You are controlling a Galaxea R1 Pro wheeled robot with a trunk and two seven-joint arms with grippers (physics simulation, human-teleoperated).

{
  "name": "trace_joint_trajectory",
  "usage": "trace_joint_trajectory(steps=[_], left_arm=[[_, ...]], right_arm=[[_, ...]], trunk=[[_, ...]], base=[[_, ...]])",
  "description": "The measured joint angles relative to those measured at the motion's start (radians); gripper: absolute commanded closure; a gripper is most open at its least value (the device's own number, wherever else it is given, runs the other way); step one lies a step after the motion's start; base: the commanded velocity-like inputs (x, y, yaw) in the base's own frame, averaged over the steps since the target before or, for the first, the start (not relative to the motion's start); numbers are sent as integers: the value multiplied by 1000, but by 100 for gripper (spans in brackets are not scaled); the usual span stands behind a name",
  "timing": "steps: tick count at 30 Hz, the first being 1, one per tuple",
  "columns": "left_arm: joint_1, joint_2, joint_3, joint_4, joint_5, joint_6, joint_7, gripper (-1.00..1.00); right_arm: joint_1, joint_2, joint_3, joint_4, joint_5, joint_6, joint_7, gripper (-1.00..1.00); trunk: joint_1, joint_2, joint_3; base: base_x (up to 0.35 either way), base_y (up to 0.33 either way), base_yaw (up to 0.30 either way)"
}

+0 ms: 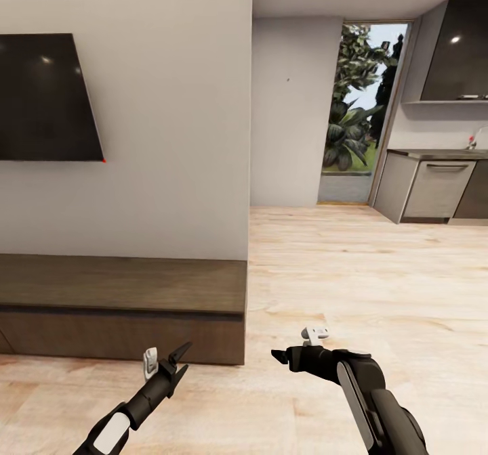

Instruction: Place each of the two pumpkins and all three candles from the living room inside a cabinet in the living room (use any cabinet), then make sure every cabinet is closed, and position the cauldron so it is next to a table in the living room.

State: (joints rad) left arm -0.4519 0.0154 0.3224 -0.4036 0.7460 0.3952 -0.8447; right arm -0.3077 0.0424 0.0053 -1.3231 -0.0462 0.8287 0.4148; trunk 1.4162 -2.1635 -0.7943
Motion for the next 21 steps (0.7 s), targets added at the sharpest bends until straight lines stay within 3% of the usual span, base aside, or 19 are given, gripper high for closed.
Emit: trace_joint_trajectory(steps=[6, 21], left_arm=[[0, 0, -1, -1, 0, -10, -1, -100], [0, 0, -2, -1, 1, -10, -6, -100]], right_arm=[[0, -1, 0, 0, 0, 0, 0, -100], [0, -1, 0, 0, 0, 0, 1, -100]], trunk=[[0, 0, 0], [-1, 0, 0]], base=[[60, -14, 0], [299, -84, 0]])
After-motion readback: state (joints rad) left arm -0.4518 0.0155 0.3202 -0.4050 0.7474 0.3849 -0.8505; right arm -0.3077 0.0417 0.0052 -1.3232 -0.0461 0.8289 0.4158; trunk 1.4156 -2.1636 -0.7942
